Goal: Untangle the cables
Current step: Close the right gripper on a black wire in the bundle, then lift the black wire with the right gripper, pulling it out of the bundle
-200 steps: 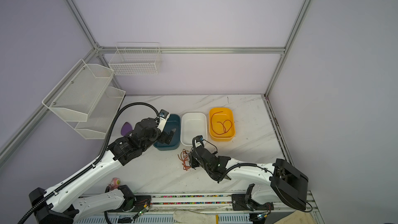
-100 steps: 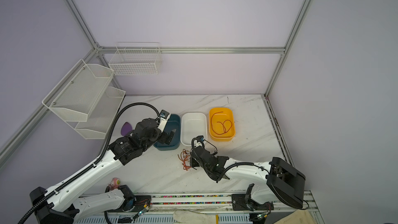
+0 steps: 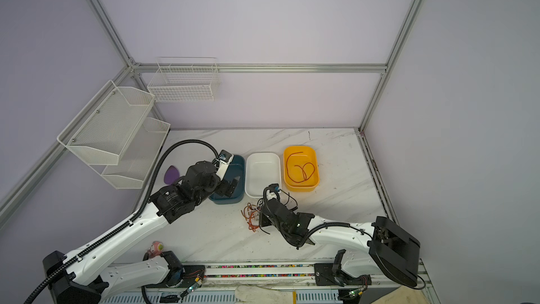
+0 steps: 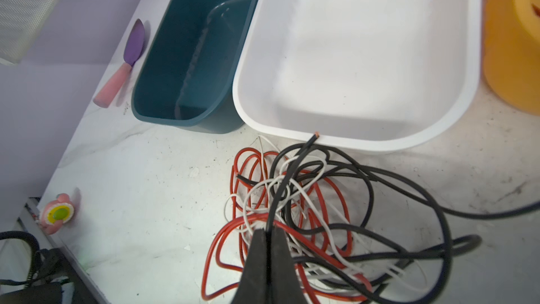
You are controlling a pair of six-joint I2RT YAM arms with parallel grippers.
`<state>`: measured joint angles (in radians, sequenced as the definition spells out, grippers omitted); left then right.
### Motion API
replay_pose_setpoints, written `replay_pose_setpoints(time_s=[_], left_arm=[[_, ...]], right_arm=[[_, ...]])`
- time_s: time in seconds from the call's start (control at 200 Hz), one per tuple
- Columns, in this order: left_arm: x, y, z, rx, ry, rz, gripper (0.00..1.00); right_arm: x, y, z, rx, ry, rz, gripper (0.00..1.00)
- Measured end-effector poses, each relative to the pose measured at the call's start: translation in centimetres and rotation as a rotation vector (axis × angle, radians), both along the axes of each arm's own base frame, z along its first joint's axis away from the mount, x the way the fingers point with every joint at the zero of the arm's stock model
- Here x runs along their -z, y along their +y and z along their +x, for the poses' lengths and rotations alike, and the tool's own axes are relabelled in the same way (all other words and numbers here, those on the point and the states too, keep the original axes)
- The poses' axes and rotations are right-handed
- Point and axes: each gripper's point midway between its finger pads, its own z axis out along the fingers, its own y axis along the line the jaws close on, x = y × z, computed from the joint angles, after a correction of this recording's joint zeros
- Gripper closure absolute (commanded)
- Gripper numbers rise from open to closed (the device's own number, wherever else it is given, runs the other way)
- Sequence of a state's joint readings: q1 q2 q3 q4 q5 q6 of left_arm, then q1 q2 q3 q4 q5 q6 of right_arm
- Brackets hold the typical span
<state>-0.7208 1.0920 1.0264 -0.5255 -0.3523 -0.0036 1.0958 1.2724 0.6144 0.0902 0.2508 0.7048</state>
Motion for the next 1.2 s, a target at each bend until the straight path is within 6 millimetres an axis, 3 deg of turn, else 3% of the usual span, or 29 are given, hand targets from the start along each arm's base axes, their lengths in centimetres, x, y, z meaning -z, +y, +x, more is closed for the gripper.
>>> replay_pose_setpoints(time_s=[0.51,1.005,1.2], left_arm=[[0.3,-0.5,-0.5,0.026,0.016,0.007,0.0],[0.5,-0.9,-0.7,0.04,0.018,0.01,0.0],[0.6,-1.1,-0.8,0.048,0.019,0.018,0.0]], right_arm=[[-10.6,-2.1,-0.7,-0.013,-0.146,0.141,1.0],[-24.8,-3.6,-1.5,-0.071,-0.361,0.259,1.0],[-29.2,-4.0,-1.7,-0.082,-0.422,0.281,1.0]])
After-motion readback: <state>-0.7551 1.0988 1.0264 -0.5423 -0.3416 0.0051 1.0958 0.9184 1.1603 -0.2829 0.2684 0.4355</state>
